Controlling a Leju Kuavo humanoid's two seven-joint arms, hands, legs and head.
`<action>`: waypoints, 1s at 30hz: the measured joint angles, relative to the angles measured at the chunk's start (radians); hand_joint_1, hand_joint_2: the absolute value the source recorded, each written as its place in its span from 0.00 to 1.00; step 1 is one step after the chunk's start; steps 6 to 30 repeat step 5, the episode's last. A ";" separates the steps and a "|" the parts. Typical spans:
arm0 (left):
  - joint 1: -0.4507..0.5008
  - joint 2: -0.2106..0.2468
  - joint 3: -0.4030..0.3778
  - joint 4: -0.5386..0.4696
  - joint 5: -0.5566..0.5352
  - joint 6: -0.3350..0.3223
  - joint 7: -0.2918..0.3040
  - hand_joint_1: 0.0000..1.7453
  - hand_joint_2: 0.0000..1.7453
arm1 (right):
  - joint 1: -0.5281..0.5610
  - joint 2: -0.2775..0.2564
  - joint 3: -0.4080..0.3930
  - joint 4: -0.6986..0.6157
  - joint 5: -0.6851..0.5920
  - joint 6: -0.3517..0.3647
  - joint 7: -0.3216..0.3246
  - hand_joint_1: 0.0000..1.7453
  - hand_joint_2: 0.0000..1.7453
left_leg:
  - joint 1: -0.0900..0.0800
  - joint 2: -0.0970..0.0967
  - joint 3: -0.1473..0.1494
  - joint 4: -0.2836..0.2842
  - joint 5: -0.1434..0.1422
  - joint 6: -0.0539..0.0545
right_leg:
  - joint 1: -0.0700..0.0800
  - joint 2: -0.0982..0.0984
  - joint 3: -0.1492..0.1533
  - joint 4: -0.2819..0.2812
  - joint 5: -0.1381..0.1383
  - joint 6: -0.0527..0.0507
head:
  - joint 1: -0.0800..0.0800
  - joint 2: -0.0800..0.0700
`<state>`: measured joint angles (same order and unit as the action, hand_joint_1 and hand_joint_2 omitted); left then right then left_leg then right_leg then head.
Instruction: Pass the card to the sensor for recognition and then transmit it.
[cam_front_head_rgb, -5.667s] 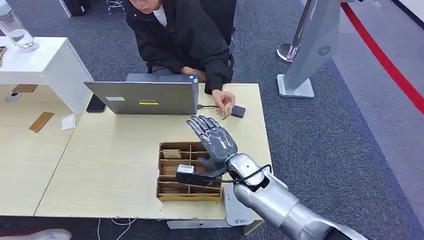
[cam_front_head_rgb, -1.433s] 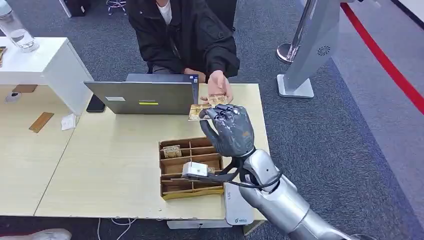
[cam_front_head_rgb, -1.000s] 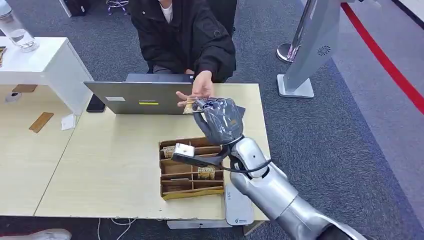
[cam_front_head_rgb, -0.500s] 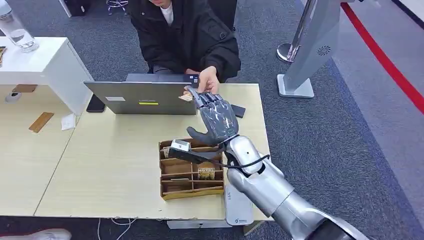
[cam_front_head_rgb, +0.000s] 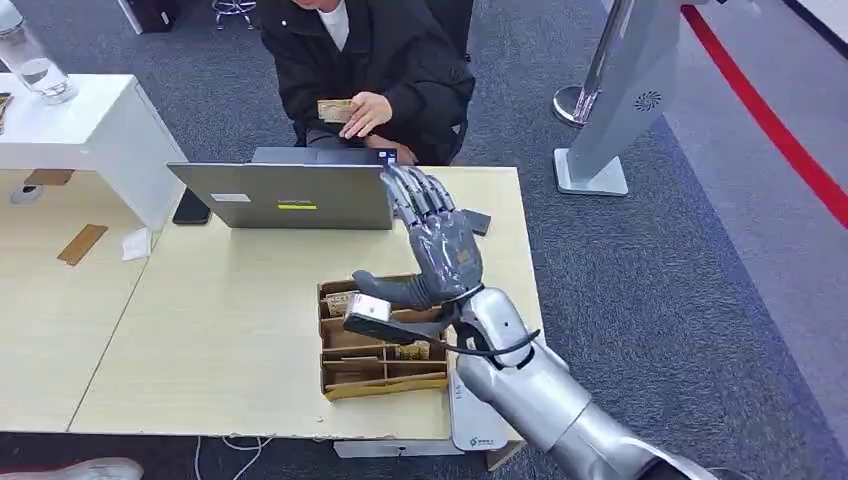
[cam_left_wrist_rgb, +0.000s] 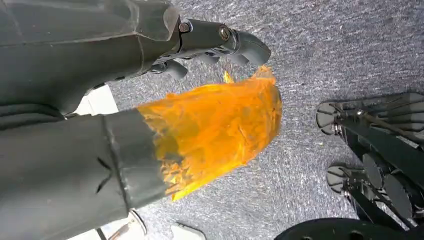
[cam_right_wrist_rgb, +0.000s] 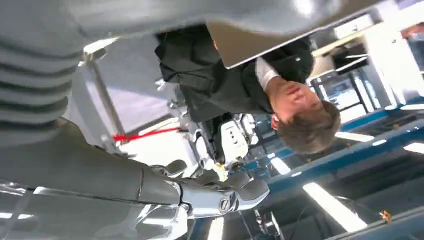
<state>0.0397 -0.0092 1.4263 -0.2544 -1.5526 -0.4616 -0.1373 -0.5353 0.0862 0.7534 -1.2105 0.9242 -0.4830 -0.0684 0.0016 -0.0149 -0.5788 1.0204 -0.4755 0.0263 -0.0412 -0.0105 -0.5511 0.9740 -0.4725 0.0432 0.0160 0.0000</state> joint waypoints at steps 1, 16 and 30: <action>0.000 -0.002 0.003 0.000 0.000 -0.005 0.000 0.00 0.00 | 0.014 -0.003 -0.005 -0.019 -0.020 -0.001 -0.015 0.00 0.00 | 0.000 0.000 0.000 0.000 0.000 0.000 | 0.000 0.000 0.000 0.000 0.000 0.000 | 0.000 0.000; 0.001 -0.012 0.021 -0.005 0.000 -0.023 -0.001 0.00 0.00 | 0.073 -0.017 -0.026 -0.099 -0.134 -0.001 -0.096 0.00 0.00 | 0.000 0.000 0.000 0.000 0.000 0.000 | 0.000 0.000 0.000 0.000 0.000 0.000 | 0.000 0.000; 0.001 -0.012 0.021 -0.005 0.000 -0.023 -0.001 0.00 0.00 | 0.073 -0.017 -0.026 -0.099 -0.134 -0.001 -0.096 0.00 0.00 | 0.000 0.000 0.000 0.000 0.000 0.000 | 0.000 0.000 0.000 0.000 0.000 0.000 | 0.000 0.000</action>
